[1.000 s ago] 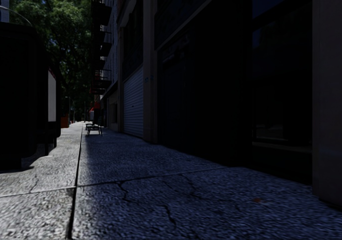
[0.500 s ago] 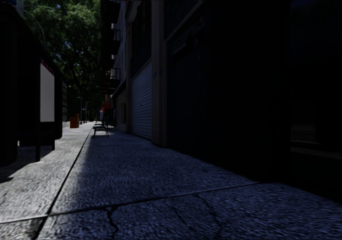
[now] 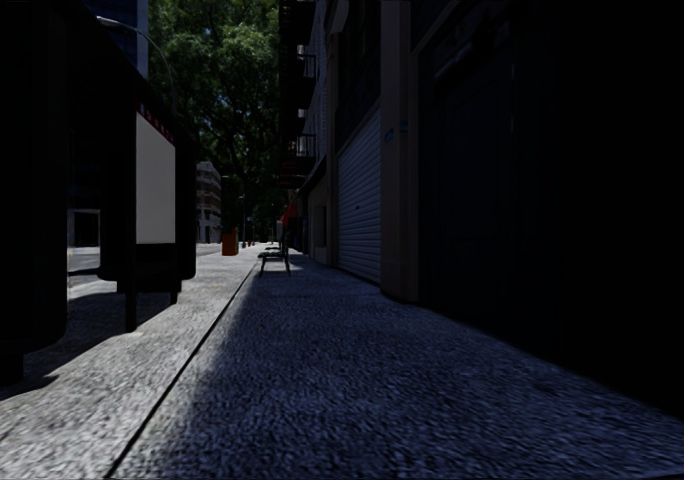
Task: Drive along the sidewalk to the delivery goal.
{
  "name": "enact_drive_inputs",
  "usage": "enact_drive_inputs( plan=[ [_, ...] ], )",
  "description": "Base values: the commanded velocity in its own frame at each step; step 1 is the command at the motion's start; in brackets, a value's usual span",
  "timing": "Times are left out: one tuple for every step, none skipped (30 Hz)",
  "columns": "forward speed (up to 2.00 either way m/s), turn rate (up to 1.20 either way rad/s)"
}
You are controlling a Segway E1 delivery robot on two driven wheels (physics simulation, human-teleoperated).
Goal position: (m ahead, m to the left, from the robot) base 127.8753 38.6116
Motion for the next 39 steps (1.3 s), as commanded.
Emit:
enact_drive_inputs(
  plan=[
    [1.61,0.00],
    [1.61,0.00],
    [1.61,0.00],
    [1.61,0.12],
    [1.61,0.12],
    [1.61,0.41],
    [1.61,0.68],
    [1.61,0.94],
    [1.61,1.11],
    [1.61,1.16],
    [1.61,1.18],
    [1.61,1.18],
    [1.61,1.18],
    [1.61,1.16],
    [1.61,0.95],
    [1.61,0.81],
    [1.61,0.63],
    [1.61,0.14],
    [1.61,0.00],
    [1.61,0.00],
    [1.61,0.00],
    [1.61,0.00],
    [1.61,0.00],
    [1.61,0.00],
    [1.61,0.00],
    [1.61,0.00],
    [1.61,0.00],
    [1.61,0.00],
    [1.61,0.00],
    [1.61,0.00],
    [1.61,0.00],
    [1.61,0.00],
    [1.61,0.00],
    [1.61,0.00],
    [1.61,0.00],
    [1.61,0.00],
    [1.61,0.00],
    [1.61,0.00],
    [1.61,0.00]
  ],
)
